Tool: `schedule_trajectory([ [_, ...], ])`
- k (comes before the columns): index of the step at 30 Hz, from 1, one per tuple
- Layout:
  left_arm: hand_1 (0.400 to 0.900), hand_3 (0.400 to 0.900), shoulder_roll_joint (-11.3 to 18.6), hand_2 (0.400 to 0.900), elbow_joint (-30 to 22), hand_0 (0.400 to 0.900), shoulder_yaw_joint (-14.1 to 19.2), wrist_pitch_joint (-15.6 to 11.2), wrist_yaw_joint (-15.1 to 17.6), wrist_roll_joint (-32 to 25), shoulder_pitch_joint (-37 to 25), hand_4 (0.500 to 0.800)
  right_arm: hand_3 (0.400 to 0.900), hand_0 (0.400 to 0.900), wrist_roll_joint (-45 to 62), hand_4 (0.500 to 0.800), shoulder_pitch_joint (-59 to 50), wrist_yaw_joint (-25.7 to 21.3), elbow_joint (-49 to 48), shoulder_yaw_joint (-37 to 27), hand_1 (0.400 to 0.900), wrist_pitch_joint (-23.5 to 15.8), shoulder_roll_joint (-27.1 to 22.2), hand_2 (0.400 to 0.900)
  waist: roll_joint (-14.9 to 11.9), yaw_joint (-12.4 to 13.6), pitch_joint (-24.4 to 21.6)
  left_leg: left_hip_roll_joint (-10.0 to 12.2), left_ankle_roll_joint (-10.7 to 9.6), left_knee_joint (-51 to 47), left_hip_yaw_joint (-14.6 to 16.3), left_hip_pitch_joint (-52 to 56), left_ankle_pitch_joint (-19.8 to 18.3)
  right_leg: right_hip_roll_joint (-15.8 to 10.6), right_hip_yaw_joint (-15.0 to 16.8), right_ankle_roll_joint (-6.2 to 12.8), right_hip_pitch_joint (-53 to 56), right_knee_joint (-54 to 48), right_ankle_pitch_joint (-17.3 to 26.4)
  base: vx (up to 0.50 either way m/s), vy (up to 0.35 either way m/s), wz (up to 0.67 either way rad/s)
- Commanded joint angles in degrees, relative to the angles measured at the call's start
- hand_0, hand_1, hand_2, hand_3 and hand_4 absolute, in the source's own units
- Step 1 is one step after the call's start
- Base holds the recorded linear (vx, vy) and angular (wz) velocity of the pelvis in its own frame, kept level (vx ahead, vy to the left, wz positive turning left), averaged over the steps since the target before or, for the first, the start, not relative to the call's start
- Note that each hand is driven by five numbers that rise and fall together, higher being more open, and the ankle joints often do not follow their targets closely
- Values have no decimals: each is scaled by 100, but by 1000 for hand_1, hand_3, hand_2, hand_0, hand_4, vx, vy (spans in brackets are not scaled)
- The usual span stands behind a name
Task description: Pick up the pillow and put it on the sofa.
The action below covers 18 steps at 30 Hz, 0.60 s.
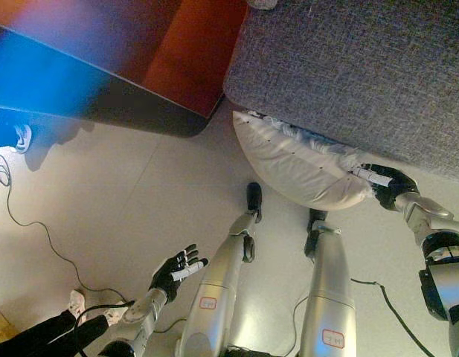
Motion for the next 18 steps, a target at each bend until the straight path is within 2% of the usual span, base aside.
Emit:
schedule_trajectory([
  [1, 900, 900, -63, 900, -124, 900, 21, -100, -10, -230, 715, 800, 400, 400, 140, 500, -170, 384, -277, 38, 400, -408, -807, 400, 656, -178, 145, 24, -399, 664, 26, 424, -1008, 338, -343, -187, 443, -306, -215, -5, -5, -6],
  [9, 900, 900, -23, 900, -77, 900, 32, -72, -39, -180, 698, 800, 400, 400, 107, 500, 44, 791, -404, -2, 400, -605, -724, 400, 463, -231, 145, 17, -381, 523, -1, 863, -1041, 382, -399, -148, 939, -615, -112, 3, -1, -3],
  [18, 900, 900, 71, 900, 274, 900, 342, -14, -122, 66, 594, 800, 400, 400, 147, 500, 859, 1232, -696, -145, 400, -940, -401, 400, -81, -286, 53, 81, -361, 198, -21, 1930, -1140, 419, -571, -30, 2187, -1324, 76, 36, -38, -6],
])
